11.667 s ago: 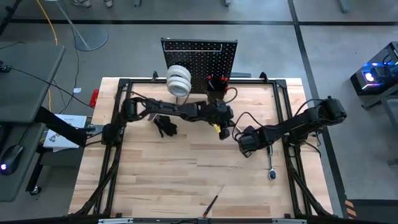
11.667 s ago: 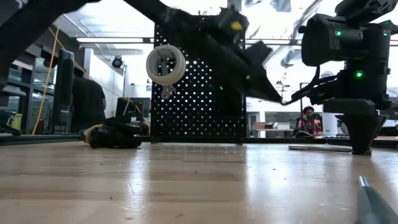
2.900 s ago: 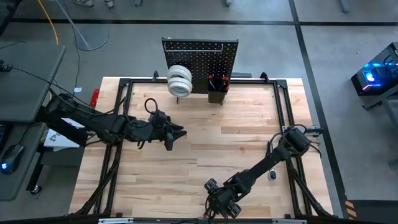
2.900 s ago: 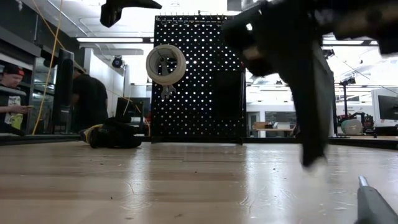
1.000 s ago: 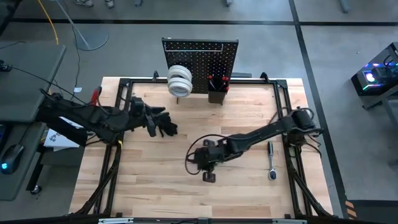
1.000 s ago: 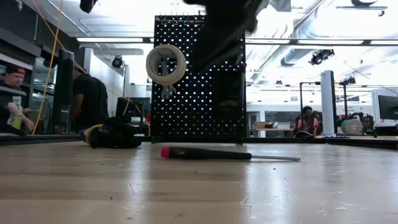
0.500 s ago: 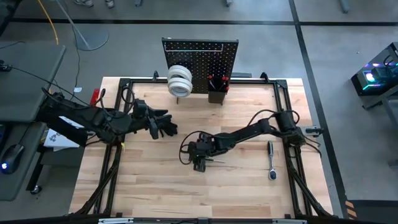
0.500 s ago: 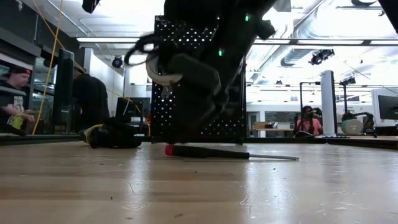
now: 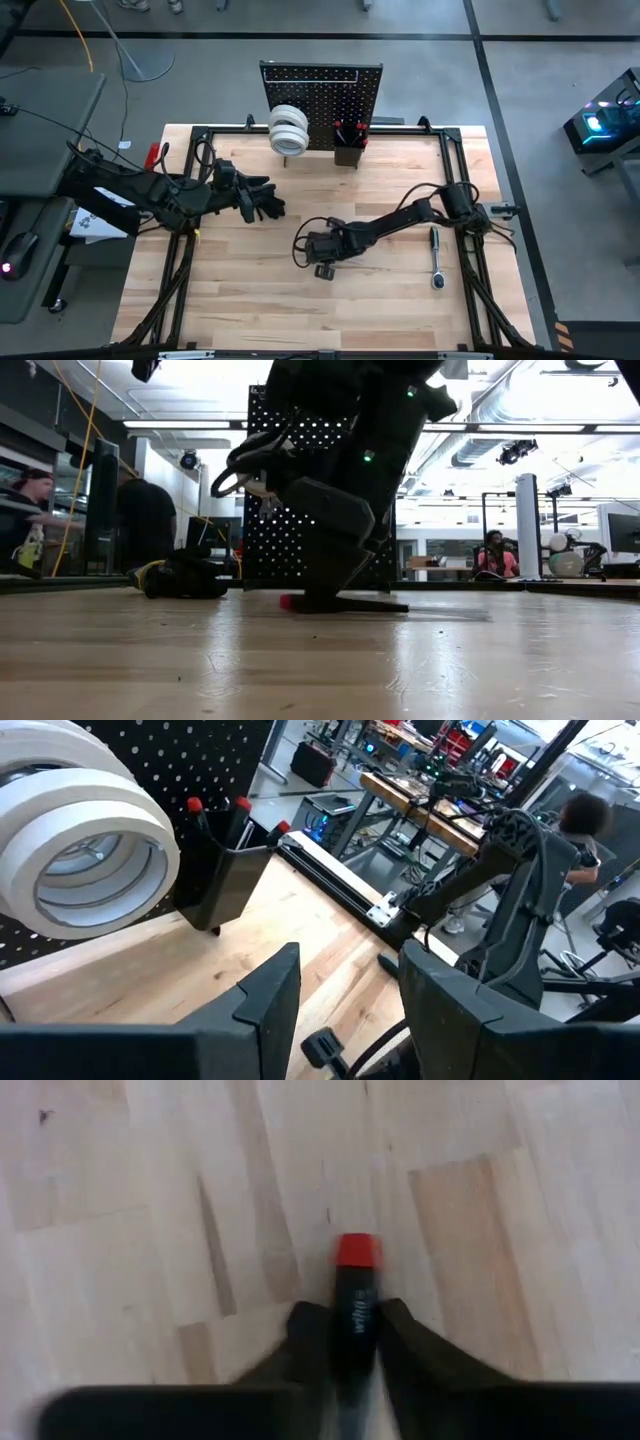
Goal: Hang tools onto peg board
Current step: Put the black nut driver into the black bin on the peg board
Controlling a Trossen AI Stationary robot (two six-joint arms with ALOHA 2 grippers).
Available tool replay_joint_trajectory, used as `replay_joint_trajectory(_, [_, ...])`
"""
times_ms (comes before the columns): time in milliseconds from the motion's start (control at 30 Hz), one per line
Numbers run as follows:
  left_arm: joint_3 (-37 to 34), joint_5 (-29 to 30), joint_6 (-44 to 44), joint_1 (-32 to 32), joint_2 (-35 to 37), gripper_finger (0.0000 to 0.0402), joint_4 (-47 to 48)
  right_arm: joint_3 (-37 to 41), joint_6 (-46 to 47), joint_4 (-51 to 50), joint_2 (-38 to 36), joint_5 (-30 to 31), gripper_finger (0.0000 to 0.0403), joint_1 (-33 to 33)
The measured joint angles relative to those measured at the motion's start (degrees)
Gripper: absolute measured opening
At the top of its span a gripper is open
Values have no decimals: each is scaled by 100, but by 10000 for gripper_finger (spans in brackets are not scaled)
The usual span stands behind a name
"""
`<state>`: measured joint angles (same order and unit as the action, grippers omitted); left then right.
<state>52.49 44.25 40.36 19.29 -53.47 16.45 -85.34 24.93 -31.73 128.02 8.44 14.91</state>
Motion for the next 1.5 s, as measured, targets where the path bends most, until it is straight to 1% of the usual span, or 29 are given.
replay_joint_trajectory(33, [0, 0, 0, 0, 0, 155, 2, 0, 26, -45, 10, 36, 47, 27])
replay_joint_trajectory(67, [0, 2, -2, 0, 0, 155, -2, 0, 58, -49, 10, 55, 29, 51])
replay_joint_trajectory(133, [0, 3, -47, 0, 2, 155, -17, -2, 202, -95, 10, 61, 26, 67])
replay_joint_trajectory(267, [-2, 5, -269, 0, 20, 155, -293, -139, 349, -538, -60, -95, 26, 81])
replay_joint_trajectory(400, [-2, 25, -714, 0, 86, 155, -667, -268, 367, -899, -351, -191, 25, 90])
replay_joint_trajectory(500, [-2, 64, -943, 0, 185, 155, -773, -349, 379, -1246, -590, -204, 25, 51])
replay_joint_trajectory(667, [-2, 153, -1243, -2, 443, 155, -745, -448, 779, -1243, -1323, 236, 23, 49])
replay_joint_trajectory(700, [-2, 151, -1322, 0, 517, 155, -729, -448, 909, -1239, -1464, 400, 17, 49])
replay_joint_trajectory(733, [-2, 155, -1388, 0, 579, 155, -729, -448, 1044, -1238, -1597, 595, 3, 56])
replay_joint_trajectory(800, [-2, 186, -1516, -1, 726, 155, -717, -437, 1388, -1251, -1960, 1127, 5, 95])
replay_joint_trajectory(833, [-2, 220, -1577, 0, 793, 155, -683, -438, 1576, -1242, -2192, 1493, 5, 100])
replay_joint_trajectory(967, [-2, 447, -1816, 0, 1029, 155, -663, -459, 2378, -1245, -3031, 3353, 5, 91])
replay_joint_trajectory(1000, [-2, 460, -1840, -4, 1076, 155, -632, -459, 2443, -1201, -3188, 3632, 4, 51])
replay_joint_trajectory(1033, [-2, 466, -1843, -4, 1109, 155, -597, -459, 2401, -1129, -3320, 3721, 4, 2])
replay_joint_trajectory(1100, [0, 460, -1820, -4, 1150, 155, -477, -461, 1980, -1043, -3504, 3553, 4, -95])
replay_joint_trajectory(1133, [-2, 444, -1775, -4, 1149, 155, -383, -463, 1809, -1061, -3542, 3359, 3, -131])
replay_joint_trajectory(1200, [0, 330, -1580, -4, 1117, 155, -75, -464, 1719, -1153, -3547, 2845, 3, -180])
replay_joint_trajectory(1267, [0, 128, -1202, -2, 1004, 155, 357, -463, 1630, -1173, -3465, 2284, 2, -201])
replay_joint_trajectory(1333, [0, -89, -774, 2, 814, 155, 798, -463, 1477, -1131, -3323, 1738, 2, -213])
replay_joint_trajectory(1400, [0, -352, -398, 24, 545, 155, 1180, -463, 1358, -1097, -3096, 1324, 1, -215])
replay_joint_trajectory(1500, [-2, -528, -217, 116, 41, 155, 1433, -463, 1199, -1123, -2677, 712, 11, -269])
